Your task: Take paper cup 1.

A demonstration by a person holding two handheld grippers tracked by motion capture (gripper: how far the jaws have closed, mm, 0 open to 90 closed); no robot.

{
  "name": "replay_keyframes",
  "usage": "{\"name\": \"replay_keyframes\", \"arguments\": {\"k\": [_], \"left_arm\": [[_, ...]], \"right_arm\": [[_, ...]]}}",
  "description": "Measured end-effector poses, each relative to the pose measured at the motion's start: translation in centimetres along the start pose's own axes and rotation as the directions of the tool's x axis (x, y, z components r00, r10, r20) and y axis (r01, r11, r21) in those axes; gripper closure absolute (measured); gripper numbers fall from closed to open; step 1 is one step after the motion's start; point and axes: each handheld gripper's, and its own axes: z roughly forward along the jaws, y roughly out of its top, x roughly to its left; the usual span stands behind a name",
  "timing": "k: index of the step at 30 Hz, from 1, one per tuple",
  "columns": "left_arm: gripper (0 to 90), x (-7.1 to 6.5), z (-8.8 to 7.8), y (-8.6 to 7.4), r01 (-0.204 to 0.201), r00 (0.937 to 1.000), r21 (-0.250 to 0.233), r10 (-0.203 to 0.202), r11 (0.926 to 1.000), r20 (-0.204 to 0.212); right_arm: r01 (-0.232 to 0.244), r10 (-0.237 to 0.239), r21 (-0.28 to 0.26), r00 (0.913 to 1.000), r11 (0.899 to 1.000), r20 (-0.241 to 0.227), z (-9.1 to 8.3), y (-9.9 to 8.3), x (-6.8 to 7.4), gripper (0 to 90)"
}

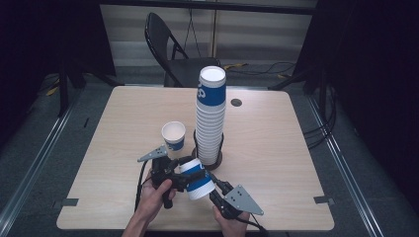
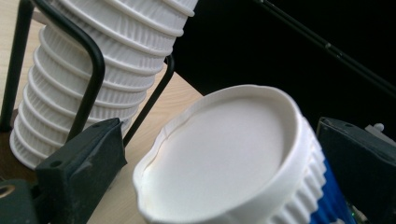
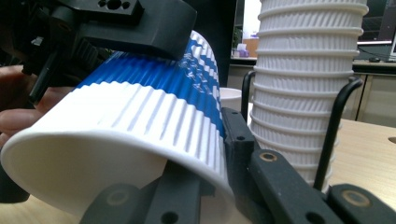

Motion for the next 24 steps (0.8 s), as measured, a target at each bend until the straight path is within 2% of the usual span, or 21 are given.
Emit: {"name": "replay_keyframes", "arguments": {"k": [2,6,7,10,12,14,16,17,20,21,23,24], "left_arm": [[0.8,0.0,0.0,0.0,-0.016,0.9998,-0.005,0.016,0.9999,-0.011],[0.0,-0.1,0.1,0.0,-0.074,0.9965,-0.032,0.073,0.9967,-0.04],[0.0,-0.1,0.1,0.0,-0.077,0.9959,-0.045,0.075,0.996,-0.05],[0.0,0.1,0.0,0.1,-0.082,0.995,-0.042,0.08,0.9957,-0.06],[0.0,0.2,-0.1,0.1,-0.109,0.9913,-0.049,0.105,0.9928,-0.08],[0.0,0.3,-0.3,0.2,-0.113,0.9901,-0.066,0.107,0.9914,-0.091],[0.0,0.3,-0.4,0.2,-0.143,0.9841,-0.085,0.132,0.9861,-0.119],[0.2,0.2,-0.5,0.3,-0.166,0.9787,-0.088,0.153,0.9822,-0.137],[2.3,0.3,-0.7,0.4,-0.191,0.9709,-0.064,0.179,0.9795,-0.16],[3.8,0.3,-0.8,0.5,-0.212,0.9646,-0.047,0.202,0.9761,-0.17],[8.4,0.2,-0.9,0.5,-0.248,0.9559,-0.031,0.239,0.9683,-0.171],[11.6,0.1,-1.0,0.5,-0.277,0.9498,-0.025,0.27,0.9606,-0.159]], "right_arm": [[0.002,-0.002,0.009,1.0,1.0,-0.004,-0.1,0.0,0.0,85.1],[0.006,-0.005,0.03,0.9999,1.0,-0.014,-0.2,0.0,-0.1,85.1],[0.007,-0.007,0.036,0.9999,0.999,-0.015,-0.2,0.1,-0.1,85.2],[0.01,-0.009,0.061,0.9998,0.998,-0.018,-0.4,0.2,-0.1,85.2],[0.017,-0.016,0.079,0.9998,0.997,-0.013,-0.5,0.2,-0.1,85.2],[0.013,-0.012,0.084,0.9998,0.996,-0.015,-0.6,0.2,-0.2,85.2],[0.012,-0.011,0.104,0.9999,0.995,-0.011,-0.8,0.3,-0.3,85.2],[0.01,-0.009,0.111,0.9999,0.994,-0.008,-0.8,0.4,-0.3,85.2],[-0.004,0.004,0.143,1.0,0.99,-0.001,-1.0,0.4,-0.6,85.2],[-0.011,0.011,0.153,0.9999,0.988,-0.002,-1.0,0.4,-0.7,85.3],[-0.016,0.016,0.179,0.9999,0.984,0.001,-1.0,0.3,-0.8,85.3],[-0.02,0.021,0.187,0.9998,0.982,-0.003,-1.0,0.3,-0.8,85.4]]}}
